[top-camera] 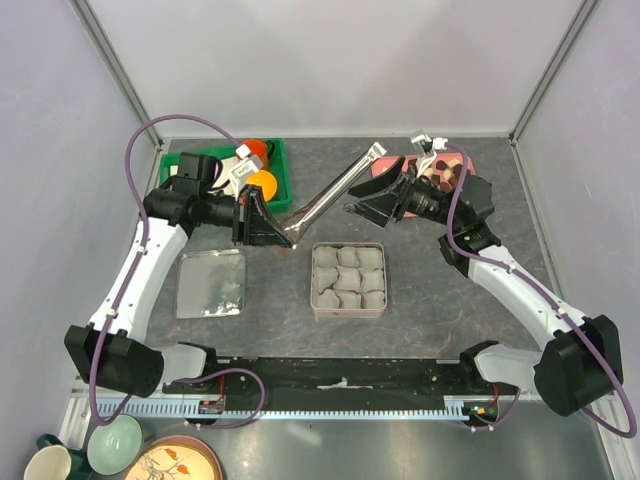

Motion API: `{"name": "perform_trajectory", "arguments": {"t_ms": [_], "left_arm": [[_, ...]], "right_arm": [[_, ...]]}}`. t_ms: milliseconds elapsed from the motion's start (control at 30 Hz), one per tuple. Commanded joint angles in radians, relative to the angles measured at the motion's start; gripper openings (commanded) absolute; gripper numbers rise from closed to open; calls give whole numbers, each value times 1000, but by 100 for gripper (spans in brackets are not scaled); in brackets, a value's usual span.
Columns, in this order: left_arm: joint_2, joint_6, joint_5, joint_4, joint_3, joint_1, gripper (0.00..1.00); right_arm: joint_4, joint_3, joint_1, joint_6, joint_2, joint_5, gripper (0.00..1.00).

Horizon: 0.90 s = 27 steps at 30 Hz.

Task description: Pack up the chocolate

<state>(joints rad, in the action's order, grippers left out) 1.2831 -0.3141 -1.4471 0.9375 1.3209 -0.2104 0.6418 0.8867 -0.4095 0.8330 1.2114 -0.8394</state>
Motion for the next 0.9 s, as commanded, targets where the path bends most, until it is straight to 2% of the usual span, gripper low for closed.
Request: {"name": "perform_trajectory", "arguments": {"t_ms": [0,533,867], "left_arm": [[-24,1,-82,-5,-6,-10,4],[-50,-25,-19,-3,-45,-38,4],[-68,-31,19,-2,-58,-57,4]], "right_arm": [[48,63,1,-31,2,20,96],[29,101,-69,-57,59,115,88],[45,106,-117,-28,53,137,73]]}}
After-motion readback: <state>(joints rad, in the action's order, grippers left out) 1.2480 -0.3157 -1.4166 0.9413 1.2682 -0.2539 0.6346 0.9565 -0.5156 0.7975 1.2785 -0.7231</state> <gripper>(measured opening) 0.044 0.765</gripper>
